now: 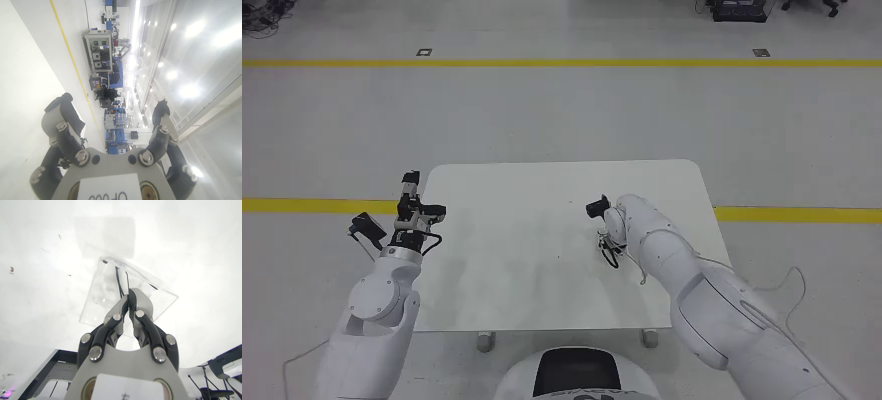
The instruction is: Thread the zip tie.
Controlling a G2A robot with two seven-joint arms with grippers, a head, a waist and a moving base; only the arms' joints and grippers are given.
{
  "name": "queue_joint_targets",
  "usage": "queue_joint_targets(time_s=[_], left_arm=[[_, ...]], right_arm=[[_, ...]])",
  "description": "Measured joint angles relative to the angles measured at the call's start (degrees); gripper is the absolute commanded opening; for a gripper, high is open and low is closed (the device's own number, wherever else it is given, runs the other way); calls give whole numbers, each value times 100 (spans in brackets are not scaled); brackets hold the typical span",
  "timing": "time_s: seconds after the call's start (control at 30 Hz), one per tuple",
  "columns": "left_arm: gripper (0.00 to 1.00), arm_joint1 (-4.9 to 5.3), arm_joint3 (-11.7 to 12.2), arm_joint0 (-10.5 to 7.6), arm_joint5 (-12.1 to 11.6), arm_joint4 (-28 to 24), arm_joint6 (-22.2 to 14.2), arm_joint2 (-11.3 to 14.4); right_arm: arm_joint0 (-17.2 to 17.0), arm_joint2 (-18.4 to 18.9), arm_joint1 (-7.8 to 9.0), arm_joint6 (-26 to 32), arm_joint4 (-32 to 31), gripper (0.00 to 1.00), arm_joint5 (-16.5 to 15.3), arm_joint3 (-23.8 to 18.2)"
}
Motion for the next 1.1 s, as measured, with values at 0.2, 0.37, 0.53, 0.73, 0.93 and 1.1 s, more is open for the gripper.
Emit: queue_joint_targets(time_s=[0.2,0.37,0.53,0.73,0.93,1.1], left_arm=[[100,0,0,0,0,0,0,0],[100,0,0,0,0,0,0,0],[100,0,0,0,0,0,0,0],[100,0,0,0,0,0,0,0],[100,0,0,0,0,0,0,0],[100,0,0,0,0,0,0,0]], right_arm=[[23,30,30,-88,-25,0,-59,-146],[23,79,79,-139,-18,0,-171,-292],[11,149,167,-135,-20,0,-275,-455],[-69,229,288,-72,-80,0,-225,-758],[-210,373,468,-31,-145,0,-233,-1216],[-415,565,680,75,-243,0,-164,-1758]])
